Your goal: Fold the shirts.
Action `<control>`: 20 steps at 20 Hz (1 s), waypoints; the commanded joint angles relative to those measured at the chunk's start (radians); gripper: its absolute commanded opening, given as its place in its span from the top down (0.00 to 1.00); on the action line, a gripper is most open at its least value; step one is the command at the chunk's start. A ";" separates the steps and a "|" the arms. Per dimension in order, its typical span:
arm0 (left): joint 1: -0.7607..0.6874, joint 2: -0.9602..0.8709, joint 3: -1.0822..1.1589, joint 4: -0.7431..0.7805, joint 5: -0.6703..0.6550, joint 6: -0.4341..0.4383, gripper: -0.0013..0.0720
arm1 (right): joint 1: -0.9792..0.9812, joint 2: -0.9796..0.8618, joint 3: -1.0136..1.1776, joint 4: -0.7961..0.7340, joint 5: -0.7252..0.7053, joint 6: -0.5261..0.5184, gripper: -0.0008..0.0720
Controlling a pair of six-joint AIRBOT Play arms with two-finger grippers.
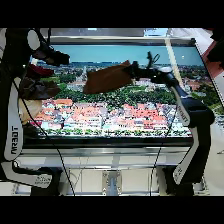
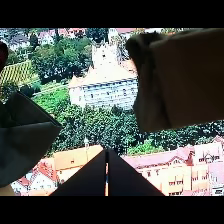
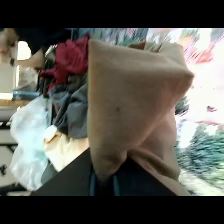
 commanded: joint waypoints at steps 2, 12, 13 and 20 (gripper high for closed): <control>0.001 0.001 0.001 0.000 -0.001 0.001 0.97 | -0.233 0.152 0.001 -0.305 0.091 0.135 0.94; 0.001 0.001 0.001 -0.003 -0.001 -0.035 0.97 | -0.807 0.500 0.001 -0.645 0.424 0.234 0.95; 0.000 0.001 0.001 -0.003 -0.001 -0.035 0.97 | -0.860 0.526 0.001 -0.648 0.450 0.233 0.95; 0.001 0.001 0.001 -0.025 -0.001 -0.042 0.97 | -1.081 0.592 -0.041 -1.083 0.769 0.243 0.94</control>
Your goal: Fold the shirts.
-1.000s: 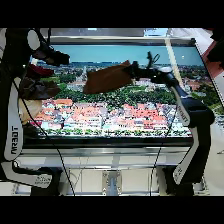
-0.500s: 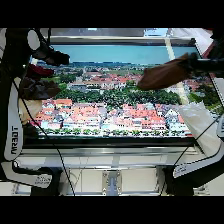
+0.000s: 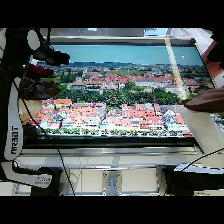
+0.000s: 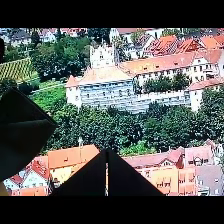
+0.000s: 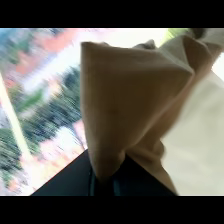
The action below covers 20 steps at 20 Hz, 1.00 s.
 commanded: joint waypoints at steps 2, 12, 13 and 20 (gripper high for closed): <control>0.000 0.001 0.001 -0.036 -0.008 -0.003 0.97 | -0.051 0.019 -0.103 -0.420 0.175 0.054 0.94; 0.000 0.001 0.001 -0.080 -0.021 -0.002 0.97 | 0.023 0.019 -0.152 -0.481 0.174 0.117 0.47; 0.000 0.001 0.001 -0.079 -0.021 -0.002 0.97 | 0.034 0.019 -0.131 -0.424 0.156 0.132 0.47; 0.000 -0.006 0.001 -0.095 -0.015 -0.033 0.97 | 0.368 0.019 -0.119 0.039 -0.139 -0.010 0.47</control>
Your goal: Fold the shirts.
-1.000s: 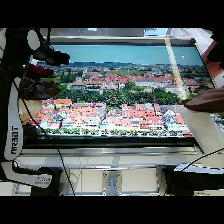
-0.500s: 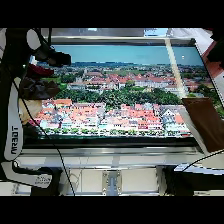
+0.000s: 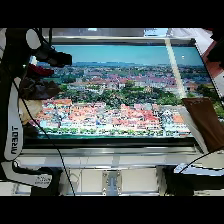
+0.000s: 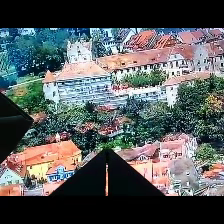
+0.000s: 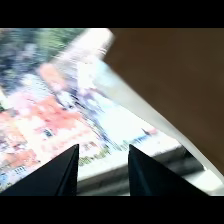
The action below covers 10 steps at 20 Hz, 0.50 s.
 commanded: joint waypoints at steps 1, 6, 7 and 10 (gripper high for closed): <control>0.000 -0.006 0.001 -0.029 0.002 -0.020 0.97 | 0.224 0.000 0.005 0.099 -0.201 -0.099 0.47; 0.000 -0.013 0.001 -0.134 0.002 -0.033 0.97 | 0.557 0.000 0.005 -0.149 -0.393 -0.130 0.47; 0.000 -0.013 0.001 -0.146 0.002 -0.033 0.97 | 0.612 0.000 0.005 -0.204 -0.415 -0.130 0.47; 0.000 -0.013 0.001 -0.149 0.002 -0.033 0.97 | 0.731 0.000 0.006 -0.226 -0.426 -0.130 0.47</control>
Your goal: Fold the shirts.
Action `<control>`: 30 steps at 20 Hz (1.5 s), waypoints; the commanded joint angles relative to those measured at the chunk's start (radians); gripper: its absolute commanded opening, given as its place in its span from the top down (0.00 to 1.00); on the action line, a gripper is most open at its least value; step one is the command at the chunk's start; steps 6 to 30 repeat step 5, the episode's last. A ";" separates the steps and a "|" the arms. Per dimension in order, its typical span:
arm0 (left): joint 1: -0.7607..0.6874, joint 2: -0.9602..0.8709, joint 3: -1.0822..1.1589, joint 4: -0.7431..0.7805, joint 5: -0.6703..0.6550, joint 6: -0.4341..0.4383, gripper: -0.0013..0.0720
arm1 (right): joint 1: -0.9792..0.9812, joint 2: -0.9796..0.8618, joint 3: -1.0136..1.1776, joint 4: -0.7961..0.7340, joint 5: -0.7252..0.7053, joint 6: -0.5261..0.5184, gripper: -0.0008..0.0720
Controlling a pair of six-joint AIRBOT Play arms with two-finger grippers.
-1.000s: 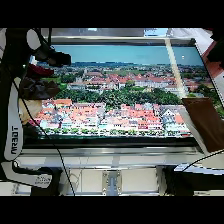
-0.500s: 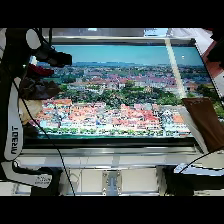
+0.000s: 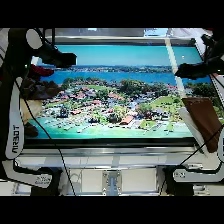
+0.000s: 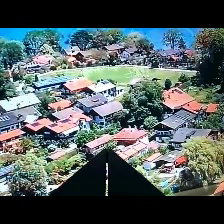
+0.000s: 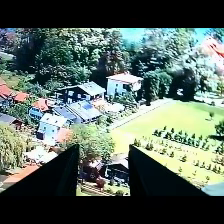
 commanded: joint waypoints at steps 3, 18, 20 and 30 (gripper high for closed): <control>0.000 -0.001 0.001 -0.025 -0.011 0.000 0.97 | 0.226 0.000 0.002 -0.075 -0.063 -0.009 0.47; 0.001 -0.001 0.001 -0.024 -0.028 0.003 0.97 | 0.275 0.000 0.002 -0.075 -0.063 -0.009 0.47; 0.001 -0.001 0.001 -0.024 -0.028 0.003 0.97 | 0.275 0.000 0.002 -0.075 -0.063 -0.009 0.47; 0.001 -0.001 0.001 -0.024 -0.028 0.003 0.97 | 0.275 0.000 0.002 -0.075 -0.063 -0.009 0.47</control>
